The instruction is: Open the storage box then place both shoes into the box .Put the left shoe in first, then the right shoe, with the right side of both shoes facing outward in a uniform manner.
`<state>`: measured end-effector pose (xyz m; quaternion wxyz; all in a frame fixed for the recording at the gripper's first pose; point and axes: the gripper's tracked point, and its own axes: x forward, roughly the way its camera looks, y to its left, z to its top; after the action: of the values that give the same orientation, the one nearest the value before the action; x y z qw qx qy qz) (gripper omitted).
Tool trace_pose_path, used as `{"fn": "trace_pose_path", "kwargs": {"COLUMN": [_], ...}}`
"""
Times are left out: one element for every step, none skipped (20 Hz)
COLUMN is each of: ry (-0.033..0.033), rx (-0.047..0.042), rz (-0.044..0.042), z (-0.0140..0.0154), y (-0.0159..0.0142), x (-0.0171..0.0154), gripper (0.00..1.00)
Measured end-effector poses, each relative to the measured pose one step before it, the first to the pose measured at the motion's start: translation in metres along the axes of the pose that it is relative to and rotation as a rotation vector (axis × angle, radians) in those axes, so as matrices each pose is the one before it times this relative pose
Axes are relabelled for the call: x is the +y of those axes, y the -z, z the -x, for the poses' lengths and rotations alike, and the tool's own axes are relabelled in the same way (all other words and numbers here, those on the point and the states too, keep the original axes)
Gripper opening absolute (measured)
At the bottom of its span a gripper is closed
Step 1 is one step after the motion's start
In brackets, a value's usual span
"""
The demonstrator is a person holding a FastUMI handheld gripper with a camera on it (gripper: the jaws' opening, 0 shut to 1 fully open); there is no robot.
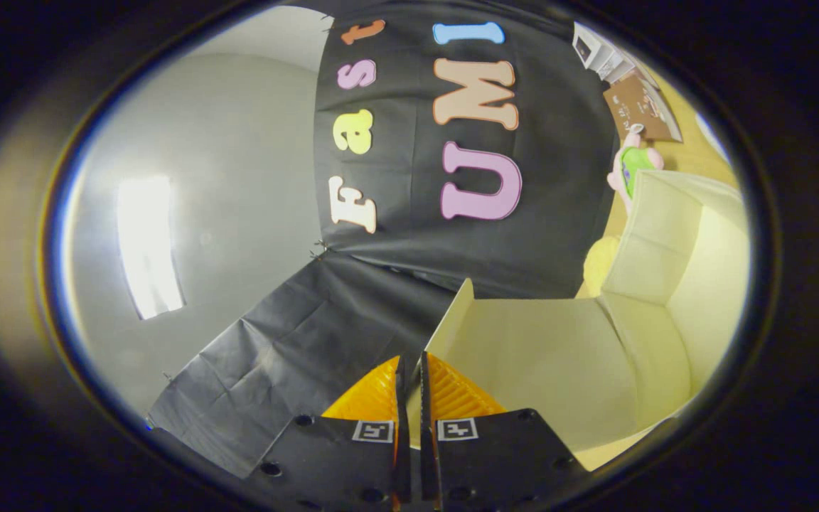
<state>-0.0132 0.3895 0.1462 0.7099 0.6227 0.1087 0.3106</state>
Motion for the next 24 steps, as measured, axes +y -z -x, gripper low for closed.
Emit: {"fn": "trace_pose_path", "kwargs": {"ry": [0.00157,0.00293,0.00945,0.01106,0.00683,0.00042,0.00423,0.0063,0.0016,0.00397,-0.00488,0.00075,0.0117,0.00815,0.0147,0.0298,0.02071,0.01924,0.01885,0.02931,0.03234,0.03189,0.03218,0.03618], "rx": [0.01661,0.02045,0.02742,0.01984,0.01777,0.01378,0.01235,0.01085,0.00664,0.00705,0.00213,0.00699,0.01405,0.00739,0.00742,0.00618,0.005,0.00077,-0.00338,-0.00797,-0.00943,-0.0092,-0.01245,-0.01545], "rz": [-0.00088,0.00311,-0.0005,0.00284,0.00502,0.00427,0.0103,0.01337,0.00651,0.00254,0.0022,0.0095,0.01309,0.01974,0.0212,0.03384,0.03626,0.03996,0.04817,0.05908,0.06758,0.06895,0.06908,0.07023], "z": [-0.00196,-0.00175,-0.01026,0.00165,-0.00262,-0.00083,-0.00181,-0.00038,-0.00013,-0.00191,-0.00261,0.00132,0.00885,-0.00763,0.00009,0.00107,0.00145,-0.00028,0.00661,0.0055,0.0043,0.00526,0.00535,0.00527], "y": [0.00815,0.01024,0.0108,0.01022,0.00786,0.00727,0.00562,0.00643,0.00376,0.00345,0.00237,0.00301,0.00262,0.0041,0.00046,-0.00044,-0.0005,-0.00463,0.00142,-0.00551,-0.0083,-0.00698,-0.00917,-0.01145], "x": [-0.00168,-0.00188,-0.00277,-0.00646,-0.00364,0.00094,-0.00169,-0.00205,-0.00172,-0.00138,-0.00264,-0.00187,-0.00249,-0.00399,-0.00449,-0.00683,-0.00115,-0.00447,-0.0032,-0.00682,-0.00692,-0.00967,-0.00857,-0.01083], "gripper": [0.09,0.09,0.1,0.11,0.13,0.13,0.13,0.13,0.13,0.12,0.12,0.19,0.27,0.34,0.41,0.49,0.56,0.63,0.71,0.78,0.85,0.93,1.0,1.0]}}
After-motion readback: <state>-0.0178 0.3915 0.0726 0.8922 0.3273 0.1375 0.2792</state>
